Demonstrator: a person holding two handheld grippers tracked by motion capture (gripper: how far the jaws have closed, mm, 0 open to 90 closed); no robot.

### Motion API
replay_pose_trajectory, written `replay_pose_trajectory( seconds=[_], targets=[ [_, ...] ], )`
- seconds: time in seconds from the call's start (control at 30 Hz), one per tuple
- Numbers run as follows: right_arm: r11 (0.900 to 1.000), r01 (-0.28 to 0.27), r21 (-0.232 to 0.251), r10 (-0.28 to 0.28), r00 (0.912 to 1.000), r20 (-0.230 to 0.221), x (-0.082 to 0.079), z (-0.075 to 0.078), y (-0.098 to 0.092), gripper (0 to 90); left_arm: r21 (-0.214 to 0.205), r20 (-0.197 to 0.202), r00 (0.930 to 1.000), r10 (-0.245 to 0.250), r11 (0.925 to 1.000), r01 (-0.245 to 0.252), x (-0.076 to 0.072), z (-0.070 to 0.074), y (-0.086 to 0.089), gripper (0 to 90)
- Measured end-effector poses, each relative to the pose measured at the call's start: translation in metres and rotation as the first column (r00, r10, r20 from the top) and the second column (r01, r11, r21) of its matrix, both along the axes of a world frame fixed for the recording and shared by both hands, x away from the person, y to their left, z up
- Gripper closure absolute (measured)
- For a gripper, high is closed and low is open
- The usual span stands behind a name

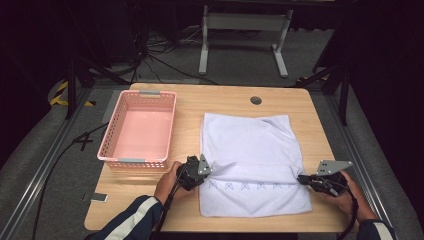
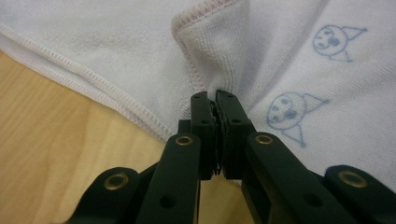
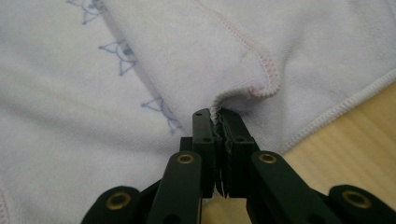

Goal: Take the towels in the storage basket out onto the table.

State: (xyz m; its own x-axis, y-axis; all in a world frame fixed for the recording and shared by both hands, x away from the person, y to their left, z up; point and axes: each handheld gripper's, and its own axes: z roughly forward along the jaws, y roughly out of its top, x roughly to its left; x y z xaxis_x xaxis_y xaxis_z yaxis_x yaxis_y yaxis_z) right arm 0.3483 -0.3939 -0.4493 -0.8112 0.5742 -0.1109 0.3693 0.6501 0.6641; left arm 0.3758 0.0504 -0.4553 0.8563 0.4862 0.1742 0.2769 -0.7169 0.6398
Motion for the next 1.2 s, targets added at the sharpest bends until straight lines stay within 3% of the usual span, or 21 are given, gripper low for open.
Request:
replay_pose_trajectory(
  seconds=[0.07,0.13,0.23,0.3,0.37,0.4,0.43,0.47,0.53,0.57,0.6,0.63,0.67,0.73,0.8,0.87,0.93,1.07,1.1,1.17,1.2],
  targets=[
    [1.0,0.001,-0.001,-0.001,0.9998,0.018,0.002,0.003,0.0,85.8,-0.015,0.021,0.9998,-0.004,0.9999,0.004,0.001,0.005,0.003,86.6],
    [0.9971,-0.003,0.076,0.0,0.999,0.045,-0.002,0.011,-0.004,85.7,-0.066,0.03,0.9995,-0.013,0.9977,0.015,-0.004,0.015,0.009,86.5],
    [0.9921,-0.049,0.115,0.036,0.993,0.112,-0.022,0.029,-0.012,85.3,-0.129,0.09,0.9951,-0.042,0.9903,0.053,-0.025,0.033,0.022,86.4],
    [0.9883,-0.092,0.122,0.076,0.9887,0.129,-0.035,0.036,-0.015,84.8,-0.145,0.106,0.9916,-0.074,0.9853,0.089,-0.04,0.038,0.028,86.4],
    [0.9848,-0.137,0.107,0.123,0.984,0.129,-0.048,0.037,-0.015,82.8,-0.122,0.115,0.985,-0.129,0.9822,0.143,-0.056,0.038,0.033,85.6],
    [0.9829,-0.156,0.097,0.145,0.9828,0.114,-0.053,0.036,-0.014,81.0,-0.114,0.107,0.9842,-0.141,0.9817,0.153,-0.062,0.036,0.034,84.5],
    [0.9811,-0.174,0.086,0.165,0.9812,0.1,-0.057,0.035,-0.014,79.3,-0.102,0.06,0.9839,-0.168,0.9795,0.174,-0.072,0.031,0.037,83.2],
    [0.9775,-0.2,0.066,0.196,0.9781,0.071,-0.064,0.032,-0.016,74.4,-0.067,0.027,0.9872,-0.157,0.985,0.159,-0.079,0.024,0.039,76.9],
    [0.9778,-0.204,0.048,0.204,0.9789,0.011,-0.071,0.027,-0.02,68.1,-0.054,-0.023,0.989,-0.146,0.988,0.145,-0.081,0.017,0.044,64.0],
    [0.9796,-0.197,0.041,0.196,0.9805,0.011,-0.074,0.027,-0.021,67.0,-0.086,-0.051,0.9927,-0.109,0.9908,0.105,-0.08,0.016,0.048,57.5],
    [0.9796,-0.197,0.041,0.196,0.9805,0.011,-0.074,0.027,-0.021,67.0,-0.086,-0.051,0.9927,-0.109,0.9908,0.105,-0.08,0.016,0.048,52.9],
    [0.985,-0.162,0.058,0.162,0.9867,0.018,-0.075,0.029,-0.024,63.1,-0.13,-0.071,0.9945,-0.078,0.9892,0.068,-0.077,0.017,0.05,52.9],
    [0.9896,-0.118,0.082,0.116,0.9928,0.029,-0.075,0.033,-0.024,58.0,-0.18,-0.088,0.994,-0.064,0.9825,0.047,-0.074,0.02,0.051,49.3],
    [0.9912,-0.068,0.113,0.062,0.9965,0.055,-0.075,0.041,-0.02,55.4,-0.218,-0.081,0.9944,-0.067,0.9747,0.048,-0.07,0.027,0.045,45.1],
    [0.9932,-0.056,0.102,0.05,0.9965,0.067,-0.075,0.046,-0.006,50.8,-0.223,-0.066,0.9926,-0.102,0.971,0.085,-0.067,0.034,0.03,35.3],
    [0.9944,-0.075,0.074,0.069,0.9946,0.077,-0.077,0.046,0.006,48.9,-0.227,-0.057,0.9891,-0.136,0.9664,0.12,-0.065,0.033,0.015,34.5],
    [0.9934,-0.094,0.066,0.091,0.9948,0.046,-0.077,0.039,0.022,46.3,-0.152,-0.066,0.9829,-0.172,0.9752,0.16,-0.061,0.027,0.001,34.3],
    [0.9966,-0.082,0.013,0.082,0.9965,0.02,-0.074,0.03,0.034,48.6,-0.115,-0.092,0.9801,-0.176,0.9795,0.165,-0.054,0.014,-0.011,36.7],
    [0.9978,-0.067,-0.006,0.067,0.9976,0.017,-0.072,0.027,0.036,51.3,-0.107,-0.095,0.9804,-0.173,0.9809,0.162,-0.052,0.011,-0.013,40.6],
    [0.9976,-0.069,-0.001,0.069,0.9976,0.0,-0.067,0.022,0.038,66.7,-0.115,-0.1,0.9742,-0.202,0.9749,0.191,-0.048,0.009,-0.011,61.2],
    [0.9968,-0.079,-0.009,0.079,0.9969,-0.002,-0.066,0.021,0.038,75.1,-0.111,-0.093,0.9741,-0.206,0.9743,0.196,-0.049,0.01,-0.01,65.7]
  ],
)
